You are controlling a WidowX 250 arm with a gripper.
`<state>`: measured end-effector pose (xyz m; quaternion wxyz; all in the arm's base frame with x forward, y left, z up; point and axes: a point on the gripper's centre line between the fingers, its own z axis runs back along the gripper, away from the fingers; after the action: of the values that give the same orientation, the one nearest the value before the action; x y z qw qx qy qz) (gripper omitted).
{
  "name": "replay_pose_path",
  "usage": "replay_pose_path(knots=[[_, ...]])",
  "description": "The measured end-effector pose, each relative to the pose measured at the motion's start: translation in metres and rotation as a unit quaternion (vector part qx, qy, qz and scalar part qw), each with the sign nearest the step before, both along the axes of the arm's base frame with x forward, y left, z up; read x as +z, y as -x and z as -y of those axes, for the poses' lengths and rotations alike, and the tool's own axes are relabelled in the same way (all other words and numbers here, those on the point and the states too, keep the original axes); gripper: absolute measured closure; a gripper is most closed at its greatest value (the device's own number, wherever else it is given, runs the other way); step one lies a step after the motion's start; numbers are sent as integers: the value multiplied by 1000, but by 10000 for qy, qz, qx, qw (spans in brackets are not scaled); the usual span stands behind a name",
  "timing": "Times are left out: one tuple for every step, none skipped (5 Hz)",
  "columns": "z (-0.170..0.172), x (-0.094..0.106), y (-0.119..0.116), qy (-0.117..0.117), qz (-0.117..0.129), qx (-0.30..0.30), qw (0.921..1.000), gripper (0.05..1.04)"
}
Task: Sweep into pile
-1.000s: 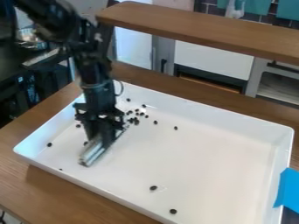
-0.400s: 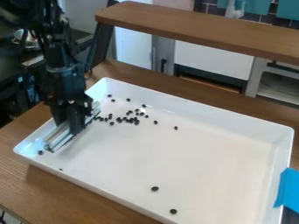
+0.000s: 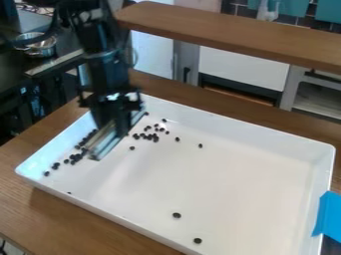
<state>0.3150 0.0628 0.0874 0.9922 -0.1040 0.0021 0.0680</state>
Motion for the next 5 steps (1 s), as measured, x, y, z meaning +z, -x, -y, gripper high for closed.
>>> replay_pose_path(knots=[[44,12,-3,397,-19,182,9990,709],[92,14,3,653,-105,312,9973,709],[122,11,4,730,-101,494,9961,709],[145,-13,4,655,-188,751,9948,709],[155,-37,1,585,-140,910,9940,709]])
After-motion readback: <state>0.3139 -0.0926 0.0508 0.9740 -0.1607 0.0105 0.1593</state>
